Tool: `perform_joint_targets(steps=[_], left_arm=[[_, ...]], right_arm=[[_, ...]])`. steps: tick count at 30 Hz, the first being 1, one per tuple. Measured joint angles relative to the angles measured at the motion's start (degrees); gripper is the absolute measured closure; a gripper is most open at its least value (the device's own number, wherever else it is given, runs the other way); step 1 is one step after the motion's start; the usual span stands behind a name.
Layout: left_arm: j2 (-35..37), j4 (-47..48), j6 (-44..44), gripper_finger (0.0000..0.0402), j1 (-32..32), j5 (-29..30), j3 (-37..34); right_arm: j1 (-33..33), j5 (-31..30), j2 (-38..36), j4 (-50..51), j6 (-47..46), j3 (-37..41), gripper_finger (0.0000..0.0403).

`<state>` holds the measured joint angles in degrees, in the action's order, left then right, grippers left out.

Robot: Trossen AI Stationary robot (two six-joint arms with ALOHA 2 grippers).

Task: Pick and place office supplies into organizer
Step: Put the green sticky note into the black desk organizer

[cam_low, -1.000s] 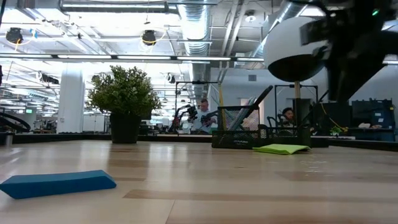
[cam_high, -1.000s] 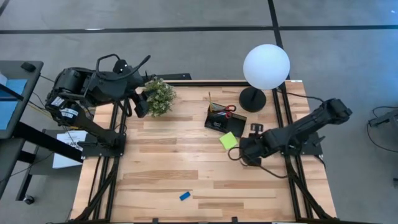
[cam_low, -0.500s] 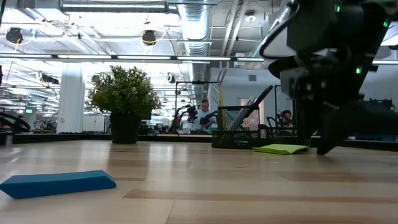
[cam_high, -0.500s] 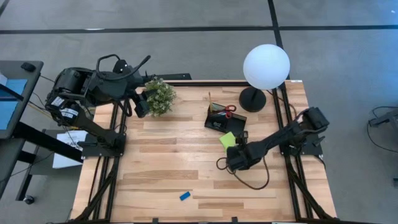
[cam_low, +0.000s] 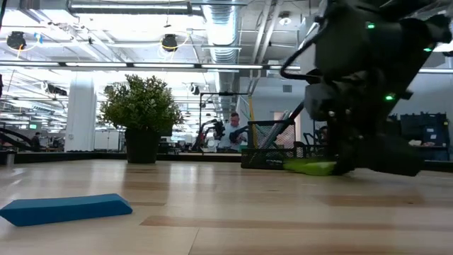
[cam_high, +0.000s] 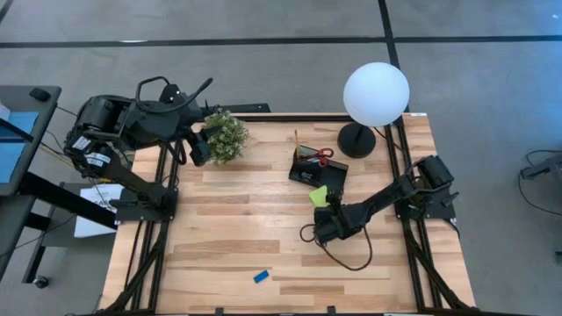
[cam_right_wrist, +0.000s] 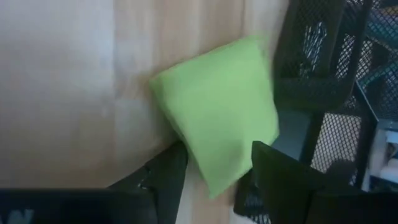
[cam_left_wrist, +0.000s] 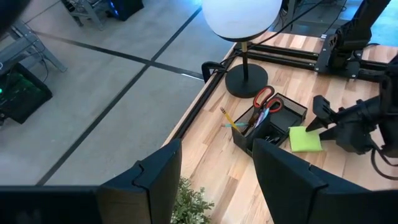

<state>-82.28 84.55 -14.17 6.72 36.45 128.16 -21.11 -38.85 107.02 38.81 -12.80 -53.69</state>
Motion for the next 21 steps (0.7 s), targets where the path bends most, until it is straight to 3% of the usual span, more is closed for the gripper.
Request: perform_joint_targets(steps=[7,13,21], left_arm=[[0.0,0.0,0.0,0.0207,0.0,0.0,0.0],[0.0,0.0,0.0,0.0207,0.0,0.0,0.0],[0.0,0.0,0.0,0.0207,0.0,-0.2,0.0]], right_arm=[[4.6,1.9,-0.1,-6.6,0.0,1.2,0.0237],[6.8,5.1,-0.3,-9.4,6.4,1.3,0.0265],[6.9,8.4,-1.5,-10.0,0.7,1.4,0.0390]])
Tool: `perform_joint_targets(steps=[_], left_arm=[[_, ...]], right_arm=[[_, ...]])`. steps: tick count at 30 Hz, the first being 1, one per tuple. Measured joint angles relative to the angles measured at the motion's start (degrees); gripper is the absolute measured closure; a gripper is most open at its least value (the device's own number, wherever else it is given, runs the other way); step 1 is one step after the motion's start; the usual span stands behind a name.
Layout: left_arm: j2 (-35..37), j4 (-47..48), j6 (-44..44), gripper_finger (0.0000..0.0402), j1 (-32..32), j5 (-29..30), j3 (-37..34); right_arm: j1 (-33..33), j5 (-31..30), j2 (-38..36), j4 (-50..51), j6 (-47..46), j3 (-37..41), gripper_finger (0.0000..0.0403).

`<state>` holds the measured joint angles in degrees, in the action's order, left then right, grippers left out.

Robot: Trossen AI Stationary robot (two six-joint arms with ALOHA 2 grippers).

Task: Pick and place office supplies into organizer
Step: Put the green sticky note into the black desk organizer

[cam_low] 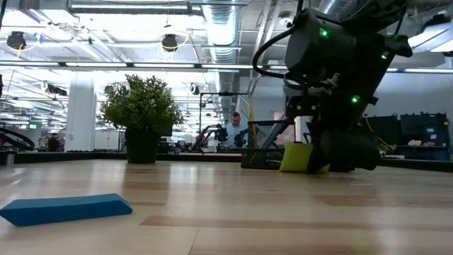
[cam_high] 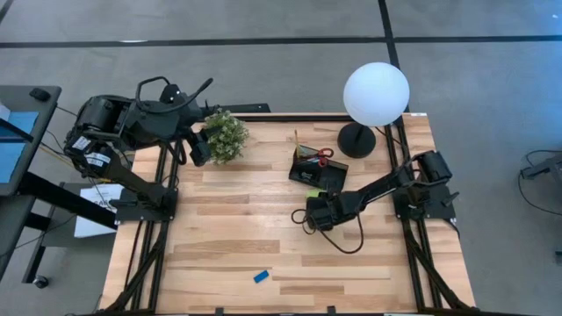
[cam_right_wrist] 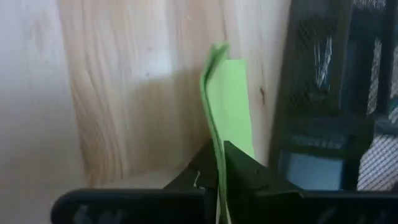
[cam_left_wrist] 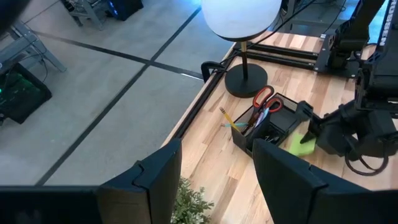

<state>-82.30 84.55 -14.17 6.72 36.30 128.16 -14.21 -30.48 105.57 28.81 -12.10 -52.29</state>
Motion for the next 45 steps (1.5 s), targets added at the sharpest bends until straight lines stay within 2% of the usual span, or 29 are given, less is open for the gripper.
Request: perform_joint_targets(steps=[3,7,14,19,23,27,31,34,42,45], left_arm=[[0.0,0.0,0.0,0.0207,0.0,-0.7,0.0],[0.0,0.0,0.0,0.0207,0.0,-1.8,0.0],[0.0,0.0,0.2,0.0207,0.0,-1.5,0.0],[-0.2,0.0,0.2,0.0207,0.0,-1.4,0.0],[-0.4,0.0,0.2,0.0207,0.0,-1.3,0.0],[-0.3,-0.1,0.2,0.0207,0.0,-1.3,0.0],[-0.3,-0.9,0.1,0.0207,0.0,-1.3,0.0],[-0.3,-1.5,0.0,0.0207,0.0,-1.4,0.0],[-0.3,-1.6,0.0,0.0207,0.0,-1.5,0.0],[-0.3,-1.6,0.0,0.0207,0.0,-1.5,0.0]], right_arm=[[-1.0,2.5,-3.3,3.8,-6.6,0.3,0.0391],[-2.8,2.3,-11.5,12.0,-17.2,-1.9,0.0399],[-4.0,-2.6,-27.7,25.0,-26.4,-2.5,0.0401],[0.2,-9.0,-32.5,33.1,-28.4,-2.5,0.0401],[4.9,-9.5,-31.8,29.5,-26.1,-0.9,0.0402],[8.3,-9.4,-27.6,23.0,-22.7,0.8,0.0402],[10.2,-3.8,-22.8,21.2,-20.4,0.7,0.0396],[10.9,-2.2,-19.2,21.5,-16.3,0.7,0.0385],[12.8,-1.7,-11.5,21.1,-15.7,-1.7,0.0339],[13.5,0.5,-9.8,21.1,-11.8,-3.3,0.0322]])
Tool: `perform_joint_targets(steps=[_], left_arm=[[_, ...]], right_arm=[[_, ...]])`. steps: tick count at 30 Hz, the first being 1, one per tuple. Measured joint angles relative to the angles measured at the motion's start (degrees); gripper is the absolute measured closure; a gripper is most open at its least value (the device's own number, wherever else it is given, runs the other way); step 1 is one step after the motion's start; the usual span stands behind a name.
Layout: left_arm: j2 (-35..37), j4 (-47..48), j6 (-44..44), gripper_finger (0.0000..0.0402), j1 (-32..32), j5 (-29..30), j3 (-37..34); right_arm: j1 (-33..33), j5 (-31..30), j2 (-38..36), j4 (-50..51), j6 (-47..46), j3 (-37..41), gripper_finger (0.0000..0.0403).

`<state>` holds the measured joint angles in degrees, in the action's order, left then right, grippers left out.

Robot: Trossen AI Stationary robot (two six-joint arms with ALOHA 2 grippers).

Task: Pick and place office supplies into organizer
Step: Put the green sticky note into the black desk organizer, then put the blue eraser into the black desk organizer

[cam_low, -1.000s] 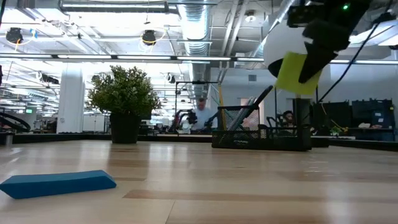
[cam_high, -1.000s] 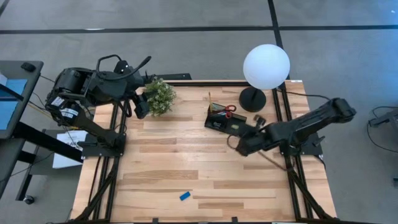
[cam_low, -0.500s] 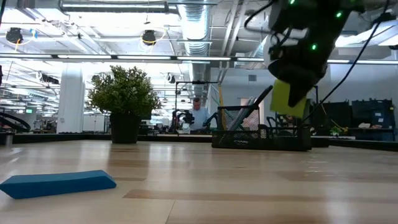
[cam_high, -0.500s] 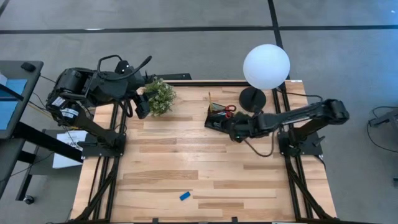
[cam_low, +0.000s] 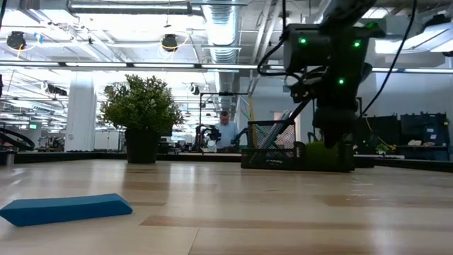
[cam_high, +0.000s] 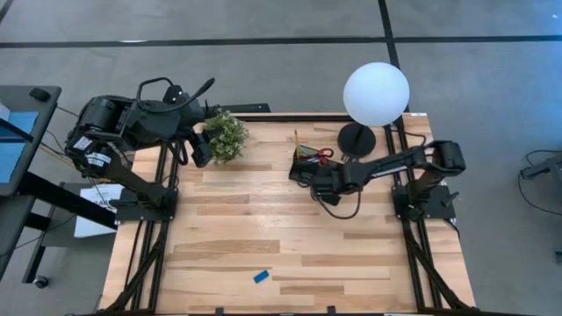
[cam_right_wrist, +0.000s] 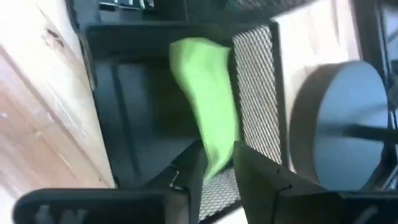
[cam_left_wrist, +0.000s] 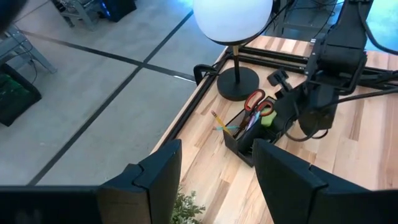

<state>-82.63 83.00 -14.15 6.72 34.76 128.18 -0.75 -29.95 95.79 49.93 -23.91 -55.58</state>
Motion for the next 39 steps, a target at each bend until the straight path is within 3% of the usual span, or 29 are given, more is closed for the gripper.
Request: perform_joint_targets(steps=[9,15,19,24,31,35,39], left_arm=[[0.0,0.0,-0.2,0.0207,0.0,-0.5,0.0],[0.0,0.0,-2.0,0.0207,0.0,-4.3,0.0],[0.0,1.6,-6.6,0.0207,0.0,-8.7,0.0],[-1.2,7.3,-14.2,0.0207,0.4,-14.2,-0.4],[1.7,7.2,-15.1,0.0207,5.2,-19.2,-4.8],[5.7,7.0,-18.9,0.0207,9.4,-12.4,-7.3],[10.8,6.9,-23.9,0.0207,15.1,-7.5,-16.9]], right_arm=[[1.0,1.5,2.0,2.8,4.1,-4.7,0.0257],[0.6,7.9,1.7,16.0,4.1,-10.8,0.0216],[-0.9,11.0,0.7,22.5,1.3,-15.7,0.0210],[-4.1,11.6,-4.8,22.2,-8.0,-21.0,0.0225],[-12.8,2.0,-20.0,15.9,-22.5,-22.9,0.0260],[-21.3,-4.7,-26.7,14.4,-27.6,-22.9,0.0275],[-30.8,-13.7,-29.0,13.9,-32.5,-22.8,0.0283]])
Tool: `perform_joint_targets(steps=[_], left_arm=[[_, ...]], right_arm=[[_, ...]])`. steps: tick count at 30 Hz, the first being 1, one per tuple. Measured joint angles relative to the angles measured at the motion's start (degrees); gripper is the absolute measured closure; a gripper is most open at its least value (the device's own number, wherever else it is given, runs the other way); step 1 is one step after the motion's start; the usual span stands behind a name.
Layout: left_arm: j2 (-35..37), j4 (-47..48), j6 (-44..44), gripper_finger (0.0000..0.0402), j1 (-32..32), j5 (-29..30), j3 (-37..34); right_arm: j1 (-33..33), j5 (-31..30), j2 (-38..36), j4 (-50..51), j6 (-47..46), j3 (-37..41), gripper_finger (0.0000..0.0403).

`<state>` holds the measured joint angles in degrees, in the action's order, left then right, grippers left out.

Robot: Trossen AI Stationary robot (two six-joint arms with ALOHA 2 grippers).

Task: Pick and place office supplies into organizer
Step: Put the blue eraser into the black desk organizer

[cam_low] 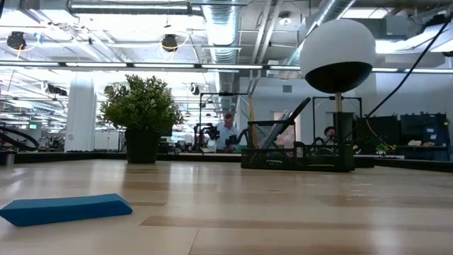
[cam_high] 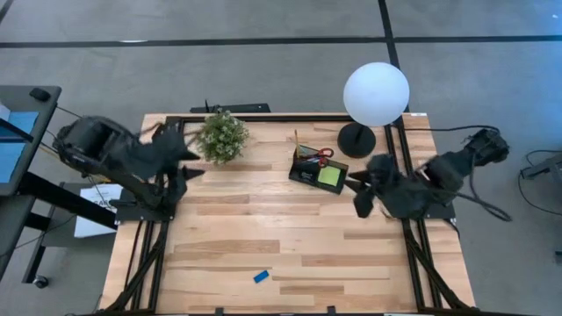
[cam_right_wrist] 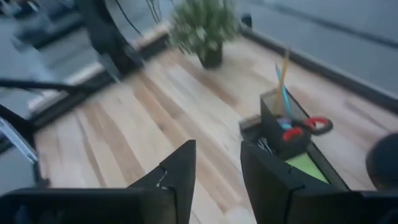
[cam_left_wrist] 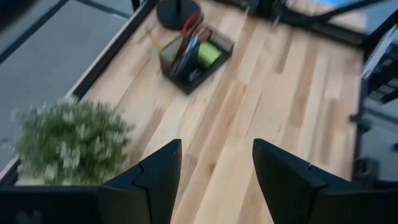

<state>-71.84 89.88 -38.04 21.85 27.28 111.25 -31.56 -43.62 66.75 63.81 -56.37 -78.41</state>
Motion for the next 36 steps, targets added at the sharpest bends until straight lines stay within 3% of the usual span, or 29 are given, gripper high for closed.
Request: perform_joint_targets(steps=[3,6,11,15,23,26,31,36], left_arm=[[4.5,-1.2,-6.5,0.0207,5.8,4.5,-11.7],[8.2,-12.6,-10.8,0.0207,11.6,7.6,-25.7],[10.0,-45.9,-2.2,0.0207,15.9,3.8,-46.5],[8.9,-60.5,-0.8,0.0207,15.3,-0.9,-57.0],[8.9,-75.7,1.4,0.0207,16.0,-7.8,-68.2],[8.9,-75.4,5.4,0.0207,15.3,-9.5,-69.8],[8.6,-76.8,-4.4,0.0207,13.8,-3.5,-71.8],[2.3,-82.0,-5.9,0.0207,15.9,-1.8,-73.1]], right_arm=[[-6.0,-7.9,-0.1,0.0,-3.0,0.0,0.0284],[-10.5,-15.7,0.7,0.0,-4.9,0.0,0.0284],[-13.2,-27.9,2.8,0.0,-4.8,0.0,0.0284],[-12.5,-33.1,3.7,0.0,-4.7,0.0,0.0284],[-9.2,-34.0,3.8,-0.5,-5.2,0.0,0.0284],[-9.1,-33.6,3.8,-1.8,-5.1,0.0,0.0284],[-9.1,-33.3,3.8,-2.9,-4.7,0.0,0.0284],[-9.1,-33.2,3.8,-2.7,-0.1,0.0,0.0284]])
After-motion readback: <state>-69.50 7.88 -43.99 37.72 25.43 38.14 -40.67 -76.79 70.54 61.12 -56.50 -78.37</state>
